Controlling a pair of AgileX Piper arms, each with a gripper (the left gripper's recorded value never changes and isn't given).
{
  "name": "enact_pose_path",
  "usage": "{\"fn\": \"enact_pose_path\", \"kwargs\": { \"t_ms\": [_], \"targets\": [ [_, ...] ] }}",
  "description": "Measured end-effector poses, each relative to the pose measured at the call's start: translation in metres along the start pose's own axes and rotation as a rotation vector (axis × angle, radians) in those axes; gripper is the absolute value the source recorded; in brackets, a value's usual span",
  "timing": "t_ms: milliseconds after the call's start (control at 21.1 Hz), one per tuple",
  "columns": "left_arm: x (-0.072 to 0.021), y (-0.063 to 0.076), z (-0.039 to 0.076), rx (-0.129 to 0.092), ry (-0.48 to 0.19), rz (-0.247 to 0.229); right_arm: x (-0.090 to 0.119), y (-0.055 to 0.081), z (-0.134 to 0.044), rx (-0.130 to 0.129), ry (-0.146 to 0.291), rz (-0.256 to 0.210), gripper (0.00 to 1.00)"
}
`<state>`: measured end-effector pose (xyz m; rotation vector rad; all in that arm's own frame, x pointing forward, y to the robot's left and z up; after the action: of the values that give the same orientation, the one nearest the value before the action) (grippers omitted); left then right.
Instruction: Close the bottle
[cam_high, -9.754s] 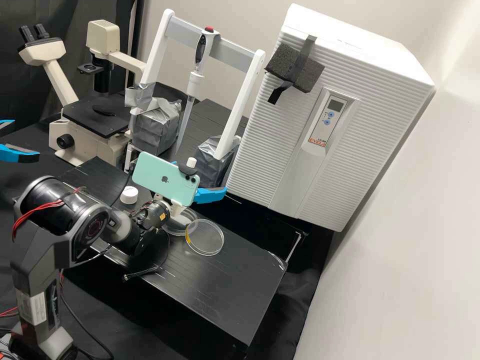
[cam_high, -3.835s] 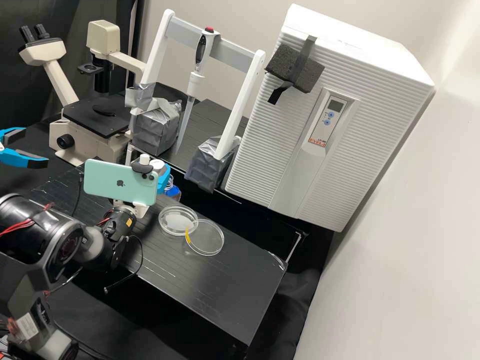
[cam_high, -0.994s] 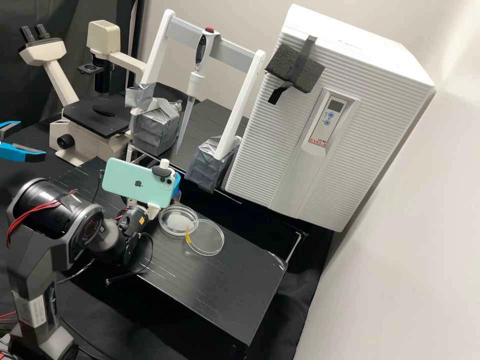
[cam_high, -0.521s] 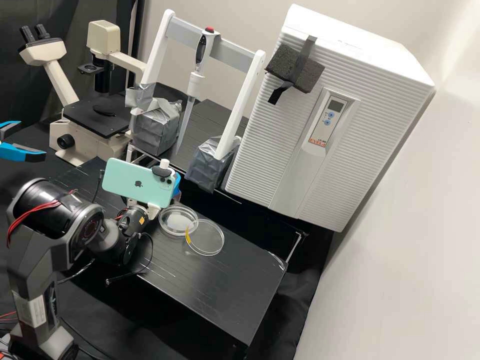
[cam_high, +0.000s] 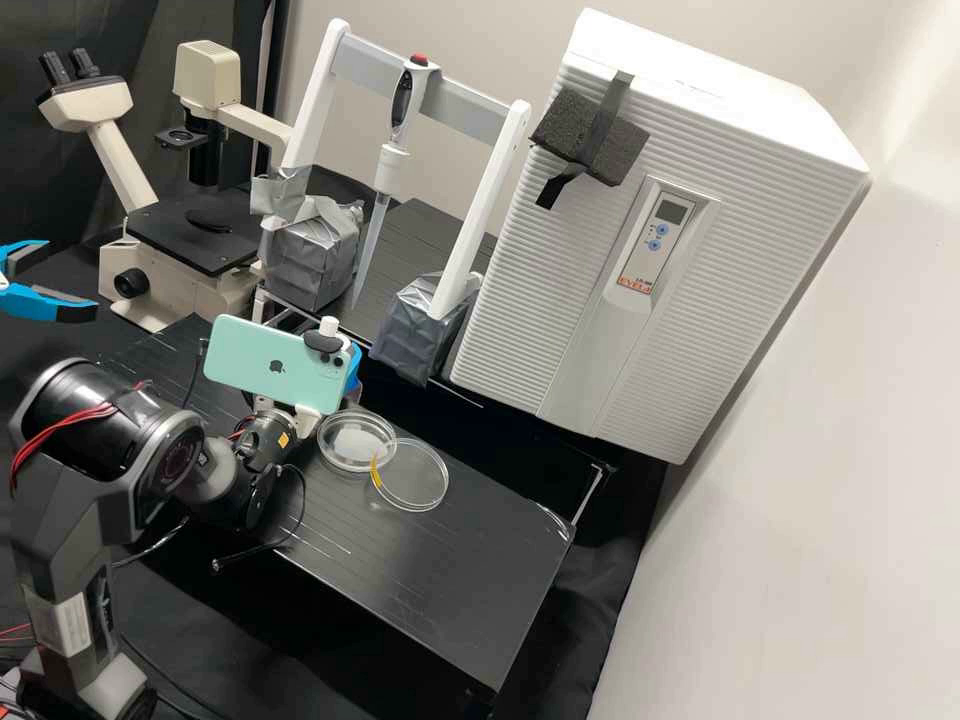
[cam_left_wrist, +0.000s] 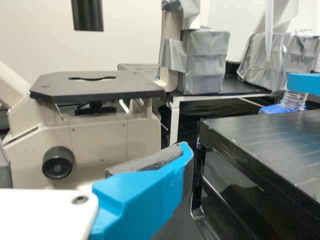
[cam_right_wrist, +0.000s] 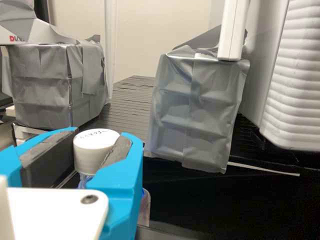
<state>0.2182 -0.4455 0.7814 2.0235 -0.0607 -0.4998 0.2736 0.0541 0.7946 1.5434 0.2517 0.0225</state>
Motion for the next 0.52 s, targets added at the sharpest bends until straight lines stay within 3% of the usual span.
{"fn": "enact_pose_path", "kwargs": {
  "t_ms": [521],
  "targets": [
    [0.0001,-0.0003,-0.0002,-0.001,0.0,-0.001,-0.0008,-0.0005,-0.0031,-0.008,0.011,-0.002,1.0]
  ]
}}
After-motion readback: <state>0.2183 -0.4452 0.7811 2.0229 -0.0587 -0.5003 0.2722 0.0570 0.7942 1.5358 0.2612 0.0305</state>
